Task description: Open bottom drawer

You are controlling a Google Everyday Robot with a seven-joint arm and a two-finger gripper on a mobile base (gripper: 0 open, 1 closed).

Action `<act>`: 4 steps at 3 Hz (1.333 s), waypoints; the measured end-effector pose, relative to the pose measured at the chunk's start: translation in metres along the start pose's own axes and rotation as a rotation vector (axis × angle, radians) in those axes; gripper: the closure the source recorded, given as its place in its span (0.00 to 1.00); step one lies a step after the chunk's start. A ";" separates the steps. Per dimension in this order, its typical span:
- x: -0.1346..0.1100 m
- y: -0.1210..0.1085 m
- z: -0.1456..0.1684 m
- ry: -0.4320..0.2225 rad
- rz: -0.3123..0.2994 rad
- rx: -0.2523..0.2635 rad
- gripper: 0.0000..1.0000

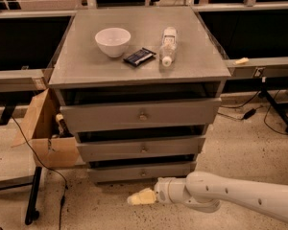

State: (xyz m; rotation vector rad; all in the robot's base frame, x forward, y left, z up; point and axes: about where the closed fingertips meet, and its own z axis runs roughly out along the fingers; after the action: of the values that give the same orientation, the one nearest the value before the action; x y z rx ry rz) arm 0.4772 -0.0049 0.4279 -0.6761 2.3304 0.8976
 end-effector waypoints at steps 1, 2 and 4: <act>-0.001 -0.046 -0.011 0.026 -0.043 0.100 0.00; -0.001 -0.103 -0.015 0.136 -0.066 0.164 0.00; 0.034 -0.177 0.006 0.283 -0.033 0.091 0.00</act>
Offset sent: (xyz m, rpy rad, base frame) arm 0.0860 -0.1144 -0.0550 -0.3454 0.0431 0.0256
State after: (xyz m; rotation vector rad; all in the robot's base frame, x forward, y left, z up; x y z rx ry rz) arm 0.5643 -0.1245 0.3245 -0.8471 2.5819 0.7137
